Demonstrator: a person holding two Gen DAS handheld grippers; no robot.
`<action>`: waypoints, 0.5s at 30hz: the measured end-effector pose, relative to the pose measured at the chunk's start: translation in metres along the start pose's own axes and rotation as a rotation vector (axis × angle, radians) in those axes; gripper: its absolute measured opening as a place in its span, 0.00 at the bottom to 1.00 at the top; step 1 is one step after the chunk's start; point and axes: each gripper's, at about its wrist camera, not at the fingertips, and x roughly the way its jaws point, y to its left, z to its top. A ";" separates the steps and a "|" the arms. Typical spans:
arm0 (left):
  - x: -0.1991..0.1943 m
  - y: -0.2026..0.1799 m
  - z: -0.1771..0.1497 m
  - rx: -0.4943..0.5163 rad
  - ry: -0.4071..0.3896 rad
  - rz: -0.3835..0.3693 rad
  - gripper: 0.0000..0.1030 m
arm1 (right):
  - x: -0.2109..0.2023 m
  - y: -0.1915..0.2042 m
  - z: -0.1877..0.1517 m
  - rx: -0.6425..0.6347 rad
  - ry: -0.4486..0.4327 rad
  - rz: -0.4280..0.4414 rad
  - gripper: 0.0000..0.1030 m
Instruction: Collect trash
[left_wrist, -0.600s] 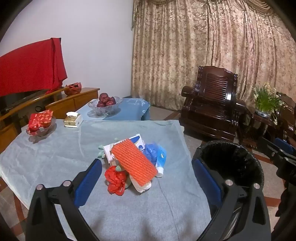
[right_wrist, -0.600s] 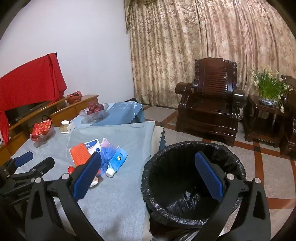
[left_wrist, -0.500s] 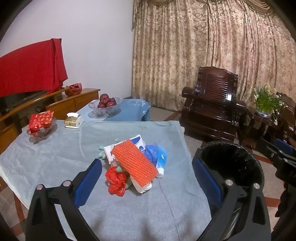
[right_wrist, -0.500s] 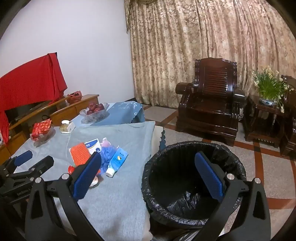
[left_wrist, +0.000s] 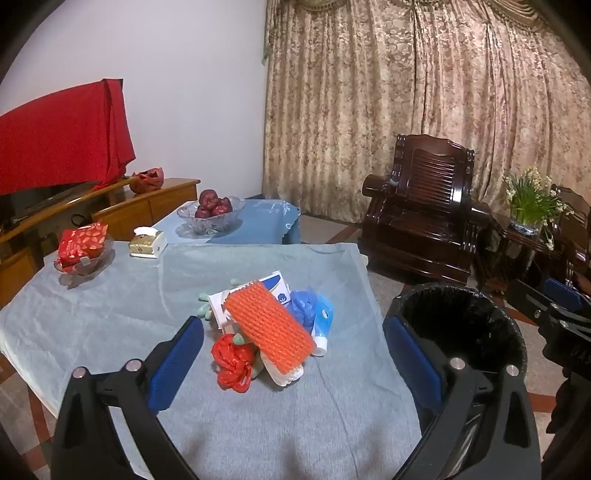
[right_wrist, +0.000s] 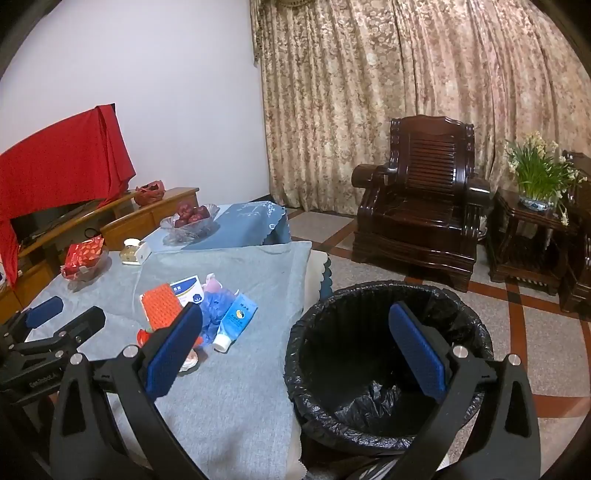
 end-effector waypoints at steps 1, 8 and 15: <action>0.000 0.000 0.000 0.000 0.000 0.000 0.94 | 0.000 0.000 0.000 0.000 0.001 0.000 0.95; -0.007 0.000 0.000 -0.002 -0.002 0.001 0.94 | 0.000 0.000 0.000 0.000 0.000 -0.002 0.95; -0.006 0.002 0.001 -0.001 -0.004 0.001 0.94 | 0.001 0.000 0.000 0.000 0.003 0.000 0.95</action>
